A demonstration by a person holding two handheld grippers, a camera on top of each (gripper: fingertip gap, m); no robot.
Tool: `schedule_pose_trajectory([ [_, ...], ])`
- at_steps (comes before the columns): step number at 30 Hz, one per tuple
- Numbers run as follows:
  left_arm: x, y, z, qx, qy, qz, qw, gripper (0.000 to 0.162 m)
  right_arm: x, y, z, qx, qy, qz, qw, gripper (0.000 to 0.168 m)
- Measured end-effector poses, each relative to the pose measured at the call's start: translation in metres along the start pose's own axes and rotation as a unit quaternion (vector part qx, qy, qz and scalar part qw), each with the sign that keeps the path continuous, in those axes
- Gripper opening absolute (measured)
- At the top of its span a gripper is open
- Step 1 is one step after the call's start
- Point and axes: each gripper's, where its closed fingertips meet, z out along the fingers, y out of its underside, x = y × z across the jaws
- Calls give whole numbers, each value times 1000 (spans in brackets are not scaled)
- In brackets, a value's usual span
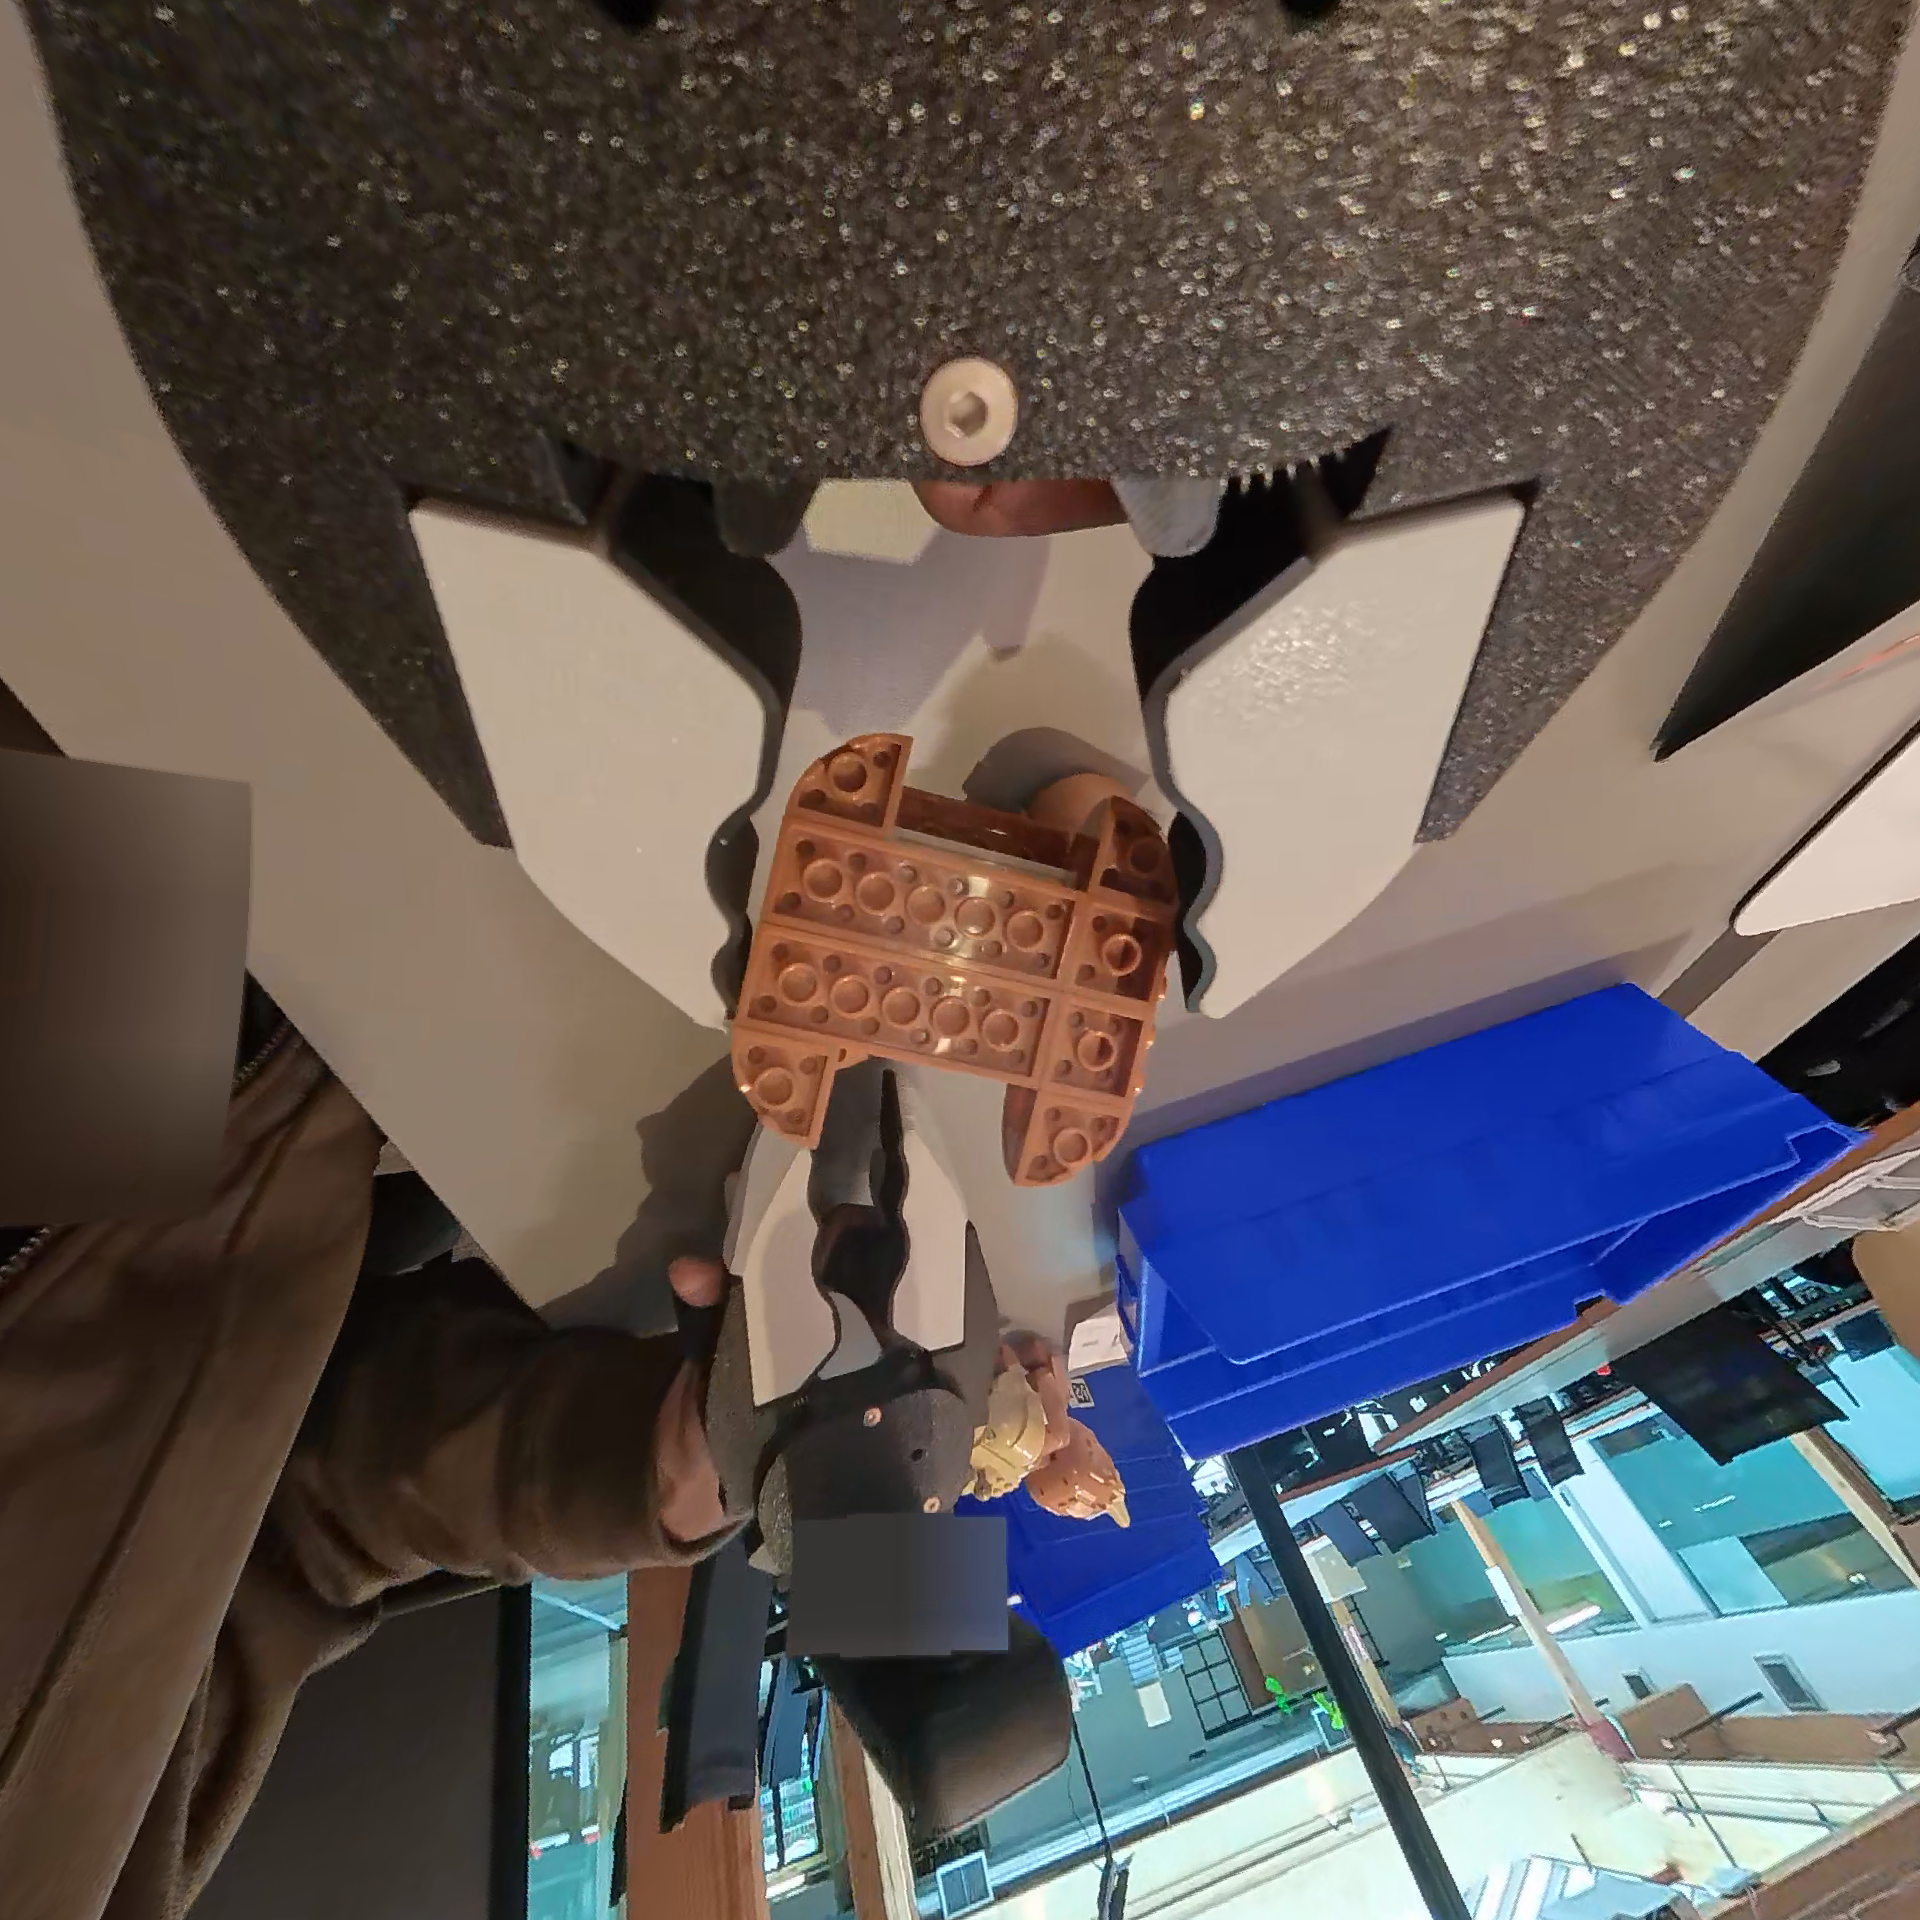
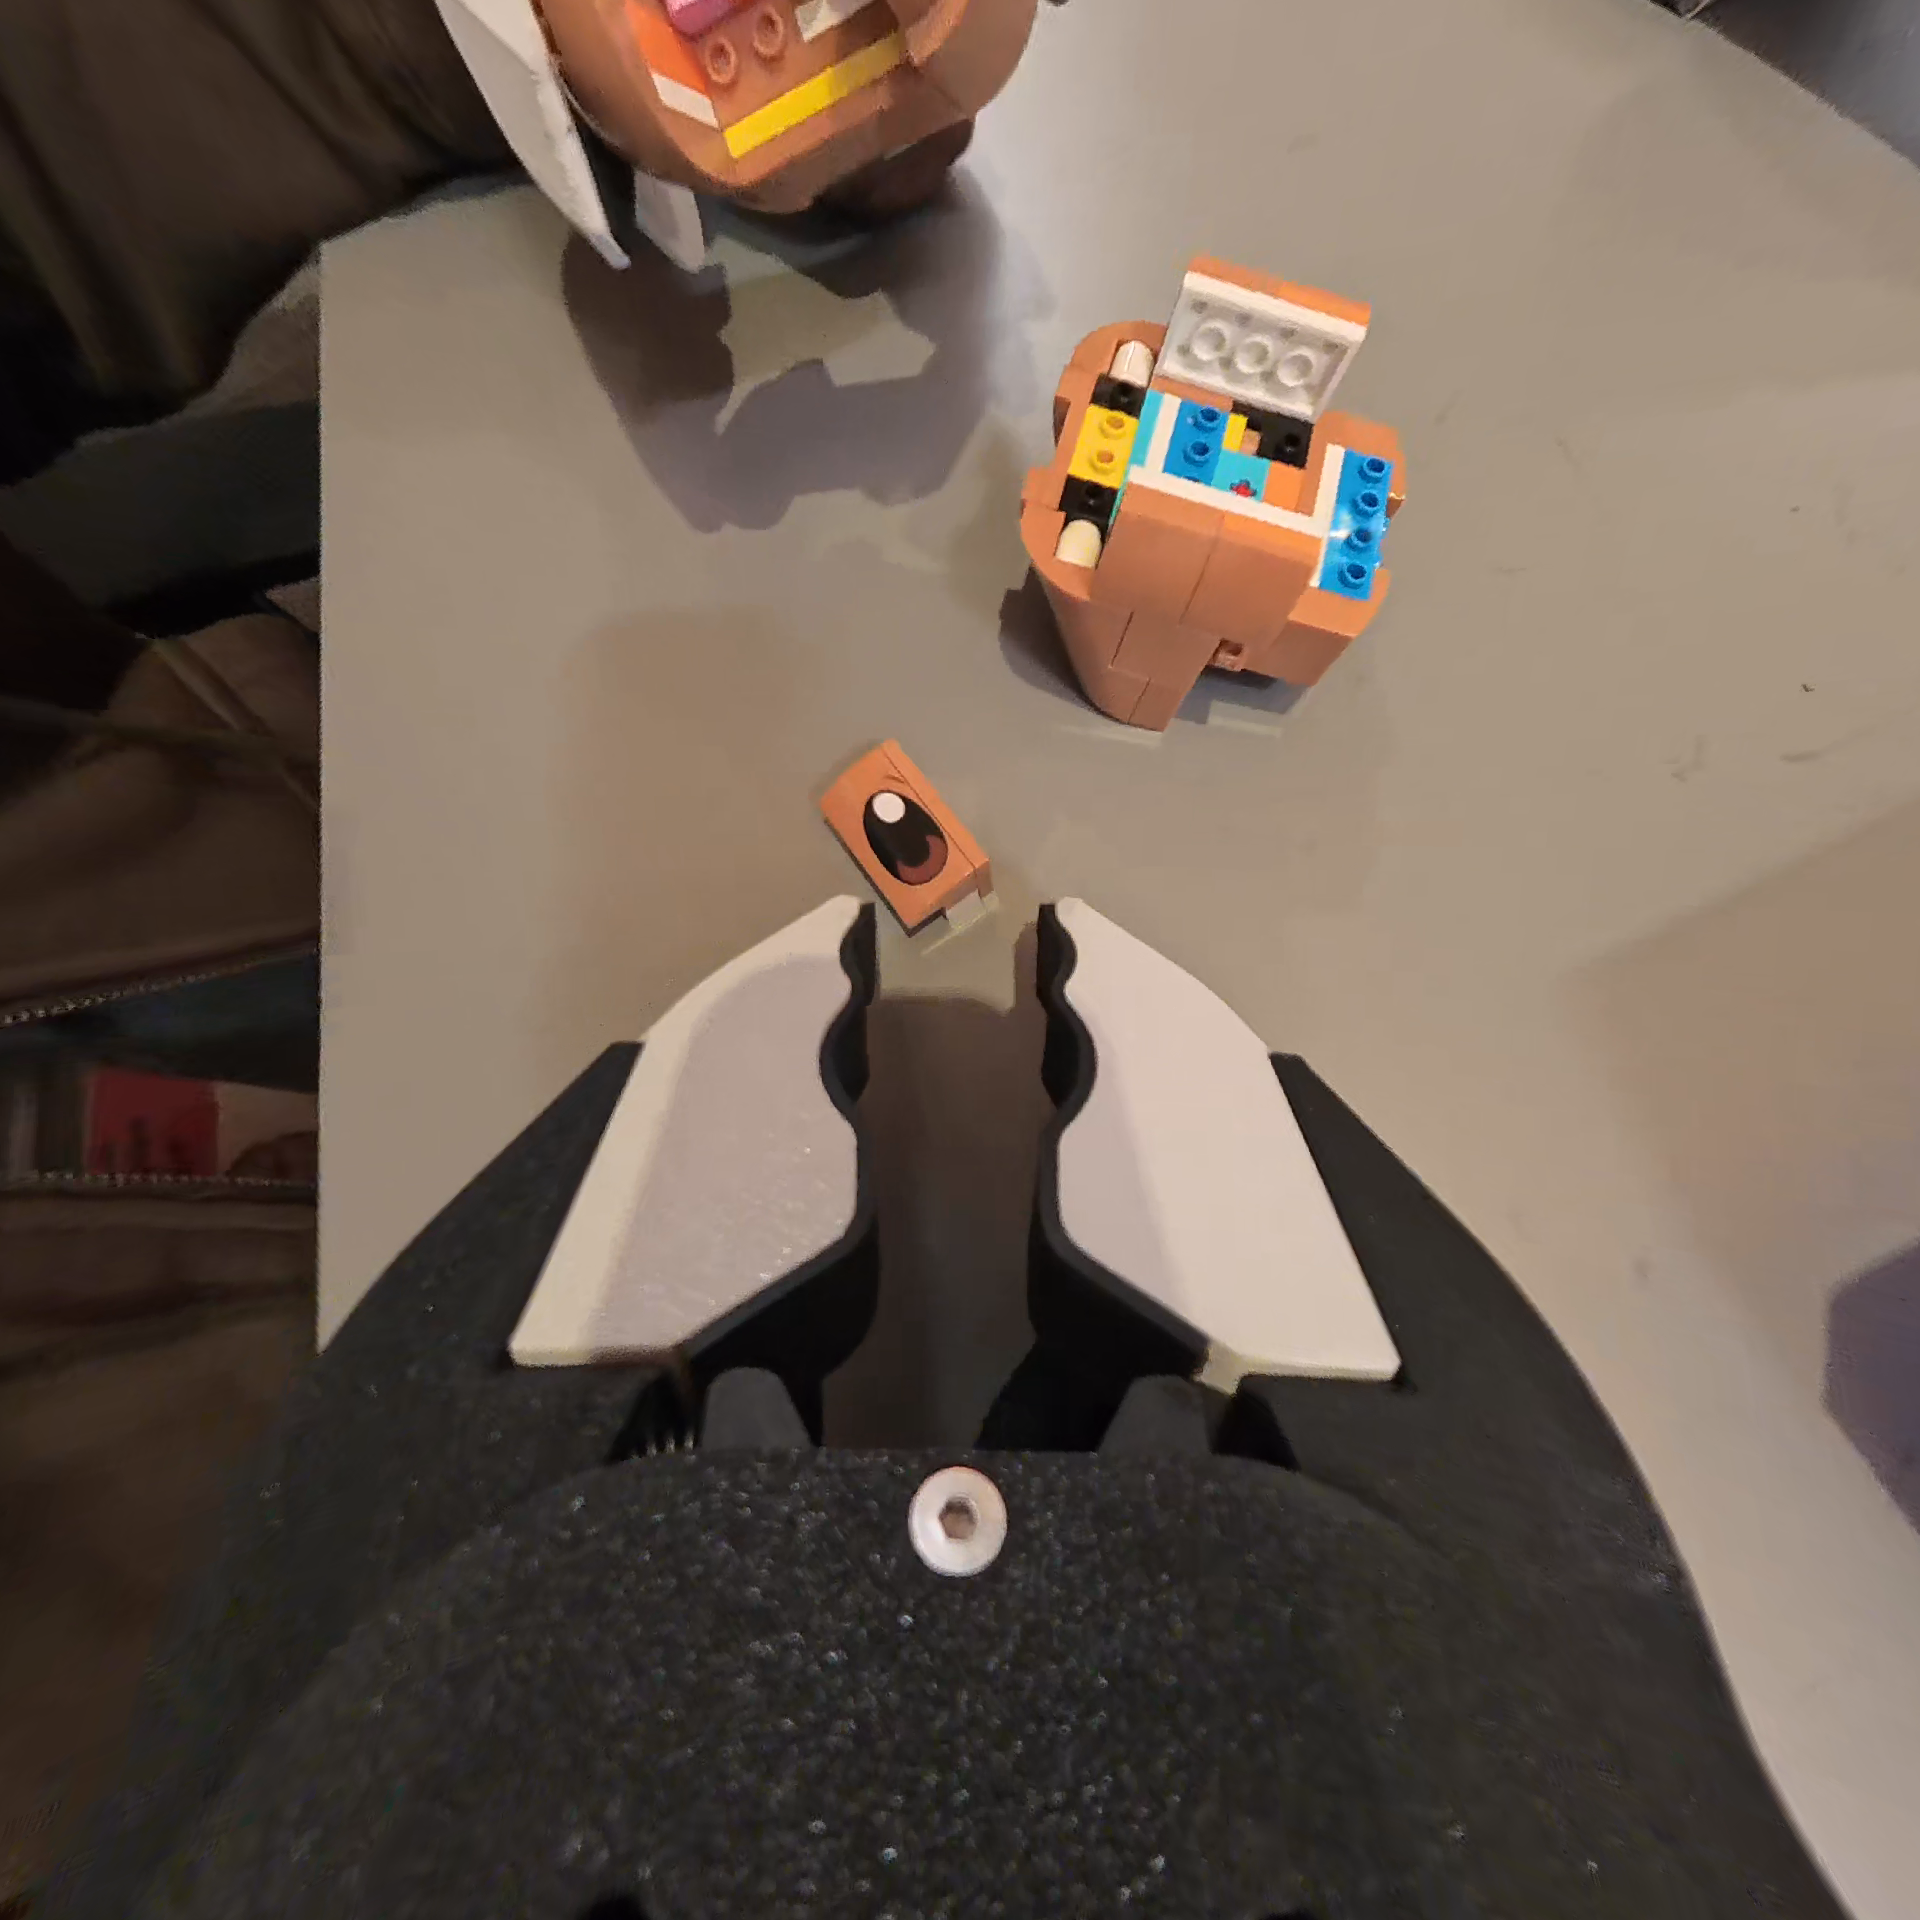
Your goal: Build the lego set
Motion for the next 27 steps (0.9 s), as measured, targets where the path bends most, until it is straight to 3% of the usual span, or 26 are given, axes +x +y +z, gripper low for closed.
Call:
schedule_pose_trajectory([
  [9, 3, 4, 3, -18, 2, 11, 1000, 75, -1, 1, 20, -54, 8, -44, 998, 29],
  [17, 6, 0, -1, -2, 16, -2, 1000, 75, 1, 0, 22, -49, -10, -71, 996, 23],
  [27, 6, 1, -2, -9, 18, -20, 1000, 75, 1, -6, 8, -32, 28, -135, 990, 38],
])
